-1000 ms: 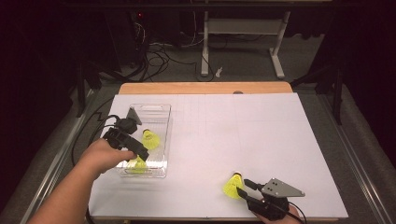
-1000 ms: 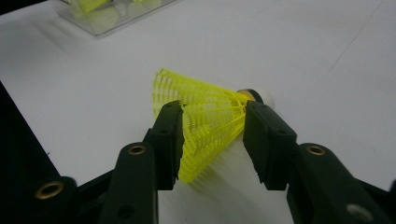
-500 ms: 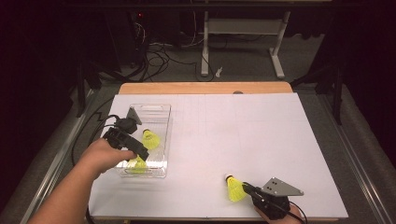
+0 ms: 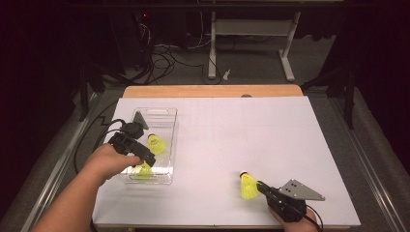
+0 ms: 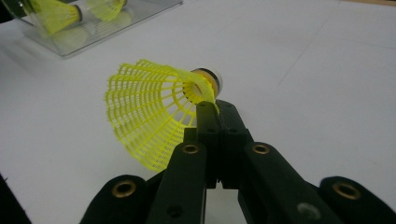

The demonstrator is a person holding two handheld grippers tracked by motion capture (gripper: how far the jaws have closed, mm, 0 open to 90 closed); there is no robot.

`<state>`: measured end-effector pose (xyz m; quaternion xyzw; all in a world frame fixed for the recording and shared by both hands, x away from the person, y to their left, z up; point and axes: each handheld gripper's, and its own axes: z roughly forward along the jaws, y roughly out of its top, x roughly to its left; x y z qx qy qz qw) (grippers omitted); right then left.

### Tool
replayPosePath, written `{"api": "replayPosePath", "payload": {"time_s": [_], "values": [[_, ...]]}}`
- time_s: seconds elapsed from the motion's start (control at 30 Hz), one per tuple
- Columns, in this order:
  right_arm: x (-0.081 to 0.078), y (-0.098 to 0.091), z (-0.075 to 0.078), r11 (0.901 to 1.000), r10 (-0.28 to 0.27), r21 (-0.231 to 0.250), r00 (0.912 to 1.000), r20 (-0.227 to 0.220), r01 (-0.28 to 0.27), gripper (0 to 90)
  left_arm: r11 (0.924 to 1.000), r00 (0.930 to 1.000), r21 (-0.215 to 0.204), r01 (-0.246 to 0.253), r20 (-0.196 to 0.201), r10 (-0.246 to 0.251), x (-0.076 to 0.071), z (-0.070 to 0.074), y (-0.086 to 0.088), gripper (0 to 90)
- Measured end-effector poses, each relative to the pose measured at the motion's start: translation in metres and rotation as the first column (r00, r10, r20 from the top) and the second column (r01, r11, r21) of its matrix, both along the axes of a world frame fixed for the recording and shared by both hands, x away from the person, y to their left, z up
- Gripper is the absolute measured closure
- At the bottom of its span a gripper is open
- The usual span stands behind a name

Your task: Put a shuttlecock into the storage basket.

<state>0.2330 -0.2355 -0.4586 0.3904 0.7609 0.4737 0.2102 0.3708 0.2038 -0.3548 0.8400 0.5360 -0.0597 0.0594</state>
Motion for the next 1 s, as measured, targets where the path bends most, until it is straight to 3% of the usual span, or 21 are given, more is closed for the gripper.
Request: {"api": "replayPosePath", "payload": {"time_s": [0.13,0.33,0.5,1.0], "values": [[0.006,-0.004,0.003,0.9998,-0.020,-0.003,0.9996,0.019,0.020,90.0,0.9999,0.9997,-0.001,-0.014,-0.020,0.014,-0.001,0.000,-0.005,0.8],[0.014,-0.007,0.009,0.9990,-0.044,-0.005,0.9984,0.037,0.044,90.0,0.9999,0.9998,-0.002,0.014,-0.011,-0.014,0.001,-0.002,-0.008,0.8],[0.018,-0.008,0.015,0.9989,-0.046,0.011,0.9974,0.056,0.045,90.0,1.0000,0.9997,-0.001,-0.006,-0.024,0.006,0.000,0.000,-0.008,0.8],[0.032,-0.004,0.026,0.9973,-0.062,0.045,0.9927,0.103,0.058,90.0,1.0000,1.0000,-0.003,-0.001,-0.006,0.001,-0.001,0.002,-0.008,0.8]]}}
